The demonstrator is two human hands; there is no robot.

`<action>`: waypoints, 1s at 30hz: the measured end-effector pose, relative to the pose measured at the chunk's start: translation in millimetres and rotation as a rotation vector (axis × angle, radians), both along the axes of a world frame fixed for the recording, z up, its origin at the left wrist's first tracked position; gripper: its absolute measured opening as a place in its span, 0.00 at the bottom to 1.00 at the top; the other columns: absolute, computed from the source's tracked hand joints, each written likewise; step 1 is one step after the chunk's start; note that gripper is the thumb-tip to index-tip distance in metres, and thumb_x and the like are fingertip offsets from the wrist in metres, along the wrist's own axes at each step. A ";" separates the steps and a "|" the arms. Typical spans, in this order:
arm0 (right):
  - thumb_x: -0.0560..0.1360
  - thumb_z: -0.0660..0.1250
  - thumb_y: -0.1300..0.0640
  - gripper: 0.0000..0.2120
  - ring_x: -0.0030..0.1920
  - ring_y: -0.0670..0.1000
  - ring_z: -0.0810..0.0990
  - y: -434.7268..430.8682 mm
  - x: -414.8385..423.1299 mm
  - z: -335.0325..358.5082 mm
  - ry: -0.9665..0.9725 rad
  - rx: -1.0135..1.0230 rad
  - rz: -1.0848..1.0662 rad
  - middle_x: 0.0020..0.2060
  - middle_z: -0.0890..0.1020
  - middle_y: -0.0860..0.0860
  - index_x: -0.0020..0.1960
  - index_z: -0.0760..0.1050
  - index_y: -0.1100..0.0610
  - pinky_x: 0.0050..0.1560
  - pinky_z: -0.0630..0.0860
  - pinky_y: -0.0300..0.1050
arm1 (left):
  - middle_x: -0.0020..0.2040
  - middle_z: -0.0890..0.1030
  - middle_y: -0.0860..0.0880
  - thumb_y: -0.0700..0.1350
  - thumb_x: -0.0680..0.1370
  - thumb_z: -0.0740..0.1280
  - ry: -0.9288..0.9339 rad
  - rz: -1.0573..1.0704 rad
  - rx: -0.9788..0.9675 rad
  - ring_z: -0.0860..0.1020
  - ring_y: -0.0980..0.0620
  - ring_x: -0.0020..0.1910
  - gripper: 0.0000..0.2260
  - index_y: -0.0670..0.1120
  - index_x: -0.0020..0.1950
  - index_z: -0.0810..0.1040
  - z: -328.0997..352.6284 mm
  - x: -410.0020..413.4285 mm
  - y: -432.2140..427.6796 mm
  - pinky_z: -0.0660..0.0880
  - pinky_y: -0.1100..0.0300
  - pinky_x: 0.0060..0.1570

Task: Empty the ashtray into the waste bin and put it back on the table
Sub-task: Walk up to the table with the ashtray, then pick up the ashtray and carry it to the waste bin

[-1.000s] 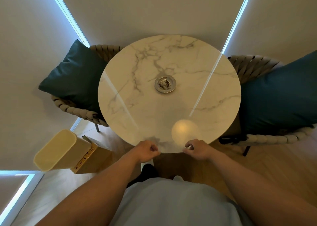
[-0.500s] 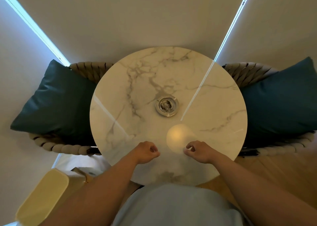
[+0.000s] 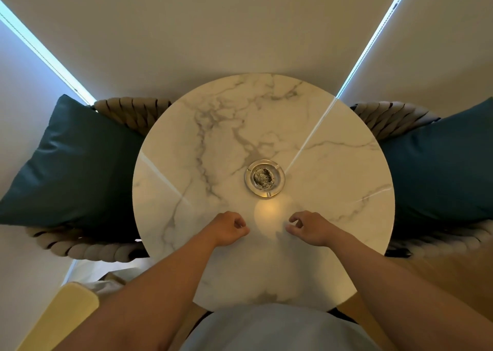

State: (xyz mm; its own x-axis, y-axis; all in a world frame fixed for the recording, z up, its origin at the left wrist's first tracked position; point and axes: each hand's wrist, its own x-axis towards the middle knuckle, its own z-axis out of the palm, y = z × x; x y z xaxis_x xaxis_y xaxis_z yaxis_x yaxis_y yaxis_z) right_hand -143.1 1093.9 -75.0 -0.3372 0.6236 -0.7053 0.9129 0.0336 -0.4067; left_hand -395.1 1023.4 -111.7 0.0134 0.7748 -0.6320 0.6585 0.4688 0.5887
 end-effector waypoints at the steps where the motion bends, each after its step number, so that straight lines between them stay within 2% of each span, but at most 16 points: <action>1: 0.79 0.64 0.44 0.23 0.59 0.54 0.78 7.3 0.9 -0.3 0.006 0.005 0.006 0.58 0.81 0.55 0.66 0.74 0.57 0.53 0.69 0.40 | 0.53 0.83 0.48 0.52 0.75 0.72 0.006 0.022 0.001 0.80 0.51 0.52 0.12 0.47 0.54 0.82 0.5 1.4 3.1 0.74 0.61 0.52; 9: 0.76 0.68 0.45 0.24 0.57 0.54 0.79 64.4 4.0 -6.9 0.091 0.012 -0.010 0.54 0.83 0.54 0.68 0.73 0.57 0.56 0.72 0.43 | 0.53 0.82 0.47 0.52 0.74 0.73 0.053 0.145 0.007 0.80 0.50 0.53 0.18 0.46 0.61 0.78 7.2 13.4 36.7 0.74 0.59 0.54; 15: 0.73 0.73 0.48 0.32 0.53 0.51 0.77 93.4 -6.0 -12.5 0.151 0.025 -0.030 0.52 0.83 0.52 0.73 0.67 0.56 0.52 0.68 0.41 | 0.55 0.79 0.49 0.55 0.72 0.74 0.072 0.191 0.017 0.79 0.48 0.52 0.31 0.48 0.71 0.68 6.0 10.8 60.0 0.76 0.54 0.56; 20: 0.70 0.76 0.51 0.37 0.50 0.52 0.79 110.4 -19.0 -20.8 0.196 0.037 -0.060 0.50 0.84 0.53 0.74 0.64 0.55 0.49 0.70 0.42 | 0.60 0.78 0.47 0.53 0.70 0.77 0.145 0.113 0.037 0.77 0.50 0.48 0.40 0.49 0.76 0.59 0.4 6.3 80.8 0.74 0.55 0.54; 24: 0.67 0.79 0.54 0.41 0.51 0.55 0.81 123.3 -28.9 -29.9 0.220 0.038 -0.066 0.48 0.84 0.55 0.74 0.63 0.55 0.50 0.73 0.43 | 0.59 0.76 0.48 0.51 0.67 0.79 0.158 0.103 0.081 0.74 0.51 0.48 0.47 0.51 0.78 0.55 -5.0 3.2 92.0 0.74 0.54 0.53; 30: 0.63 0.81 0.54 0.47 0.53 0.57 0.80 131.4 -39.3 -42.0 0.232 0.020 -0.059 0.50 0.82 0.57 0.75 0.61 0.54 0.54 0.75 0.47 | 0.61 0.76 0.47 0.48 0.62 0.82 0.156 0.089 0.074 0.76 0.45 0.59 0.53 0.53 0.78 0.53 -12.3 2.1 106.7 0.74 0.51 0.57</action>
State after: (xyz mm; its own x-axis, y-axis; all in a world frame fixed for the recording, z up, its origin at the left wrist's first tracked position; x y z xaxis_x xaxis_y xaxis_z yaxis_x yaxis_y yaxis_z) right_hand -182.5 1225.3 -117.1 -0.4514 0.6601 -0.6004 0.7958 -0.0066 -0.6056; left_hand -393.0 1130.0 -124.0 -0.1513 0.8130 -0.5622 0.7025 0.4886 0.5174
